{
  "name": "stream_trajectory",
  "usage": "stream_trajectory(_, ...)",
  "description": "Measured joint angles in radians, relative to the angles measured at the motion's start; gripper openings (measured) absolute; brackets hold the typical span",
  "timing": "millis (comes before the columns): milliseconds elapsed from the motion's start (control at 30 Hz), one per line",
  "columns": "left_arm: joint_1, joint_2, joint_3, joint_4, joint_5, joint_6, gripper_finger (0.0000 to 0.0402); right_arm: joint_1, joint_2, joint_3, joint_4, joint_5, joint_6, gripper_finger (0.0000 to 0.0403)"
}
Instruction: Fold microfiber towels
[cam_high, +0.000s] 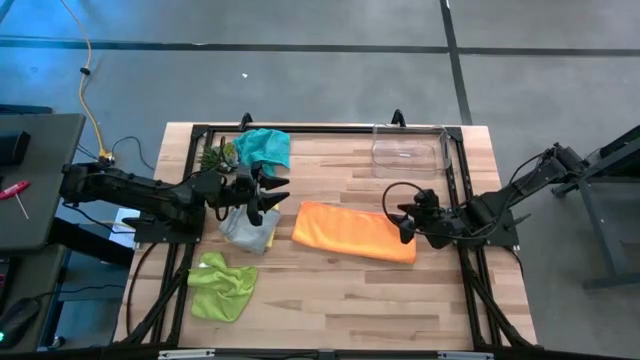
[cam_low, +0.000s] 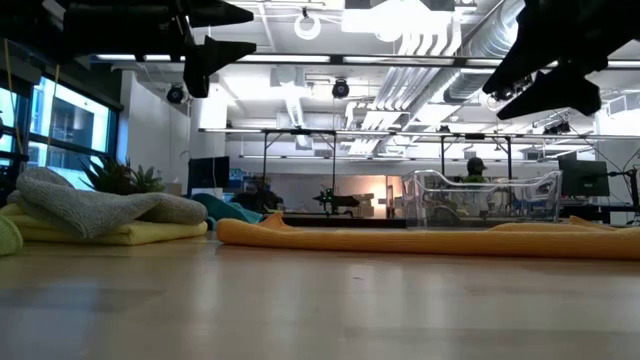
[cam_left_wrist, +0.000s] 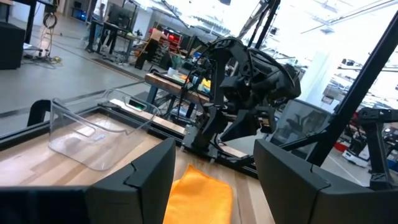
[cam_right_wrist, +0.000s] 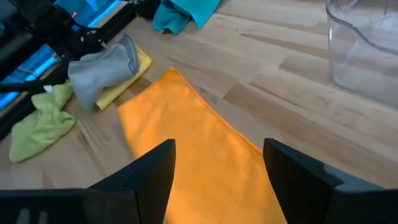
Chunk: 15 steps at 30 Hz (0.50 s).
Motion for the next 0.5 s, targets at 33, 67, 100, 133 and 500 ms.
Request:
stream_trajectory(33,0.000,0.000,0.000,0.000,0.000,0.000,0.0209,-0.001,0.000,0.000,0.000,0.000,-0.012,0.0236)
stream_trajectory(67,0.000,0.000,0.000,0.000,0.000,0.000,0.0209,-0.001,0.000,0.000,0.000,0.000,-0.026,0.0236)
stream_trajectory(100,0.000,0.000,0.000,0.000,-0.001,0.000,0.0209,-0.001,0.000,0.000,0.000,0.000,-0.043,0.0236)
stream_trajectory(133,0.000,0.000,0.000,0.000,-0.001,0.000,0.0209,-0.001,0.000,0.000,0.000,0.000,-0.054,0.0236)
stream_trajectory(500,-0.001,0.000,0.000,0.000,0.004,-0.001,0.0209,-0.001,0.000,0.000,0.023,-0.002,-0.073,0.0236)
